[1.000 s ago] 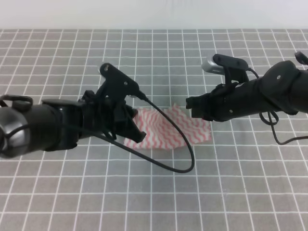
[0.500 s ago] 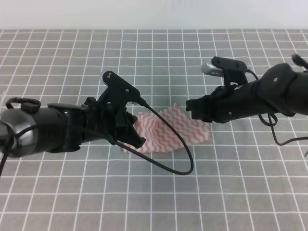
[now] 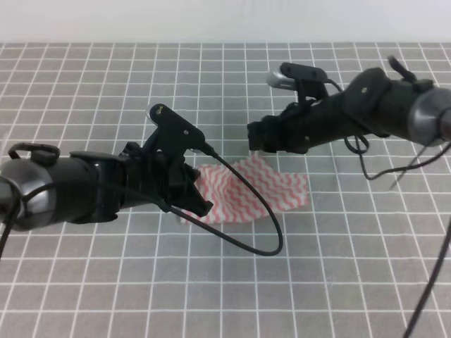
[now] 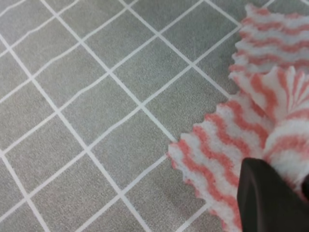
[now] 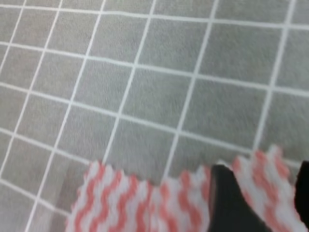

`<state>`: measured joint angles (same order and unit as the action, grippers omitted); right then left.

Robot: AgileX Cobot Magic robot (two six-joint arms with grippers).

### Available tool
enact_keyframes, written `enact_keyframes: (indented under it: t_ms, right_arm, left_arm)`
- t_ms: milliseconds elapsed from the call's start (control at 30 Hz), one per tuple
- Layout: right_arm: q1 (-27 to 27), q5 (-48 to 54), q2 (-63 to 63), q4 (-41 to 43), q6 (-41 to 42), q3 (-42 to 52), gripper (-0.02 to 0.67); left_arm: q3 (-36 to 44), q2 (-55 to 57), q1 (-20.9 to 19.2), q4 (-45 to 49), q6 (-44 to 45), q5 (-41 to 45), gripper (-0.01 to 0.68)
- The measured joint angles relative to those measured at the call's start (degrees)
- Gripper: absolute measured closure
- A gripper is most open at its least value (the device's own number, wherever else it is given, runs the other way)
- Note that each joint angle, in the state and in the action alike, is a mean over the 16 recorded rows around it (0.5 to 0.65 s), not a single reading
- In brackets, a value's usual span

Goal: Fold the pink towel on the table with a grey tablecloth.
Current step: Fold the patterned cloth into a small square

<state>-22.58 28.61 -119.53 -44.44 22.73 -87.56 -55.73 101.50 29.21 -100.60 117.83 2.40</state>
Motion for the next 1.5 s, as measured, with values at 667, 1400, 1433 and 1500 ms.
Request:
enact_keyframes:
  t_ms: [667,1400,1433,1500]
  right_arm:
    - [0.0,3.58,-10.04,2.97,-0.16,-11.13,0.368]
    - [0.1,6.39,-10.29,8.39,-1.38,-11.45,0.573]
    - [0.1,6.44,-10.27,8.68,-1.48,-11.46,0.583]
    - [0.1,6.75,-10.2,9.24,-1.74,-11.47,0.608]
  left_arm:
    - [0.0,-0.09,-0.01,-0.1,0.03,-0.02,0.675]
    - [0.0,-0.07,-0.01,-0.1,0.08,0.01,0.675]
    - [0.0,-0.07,-0.01,-0.06,0.09,-0.02,0.675]
    - [0.0,-0.04,0.0,-0.03,0.12,-0.05,0.675]
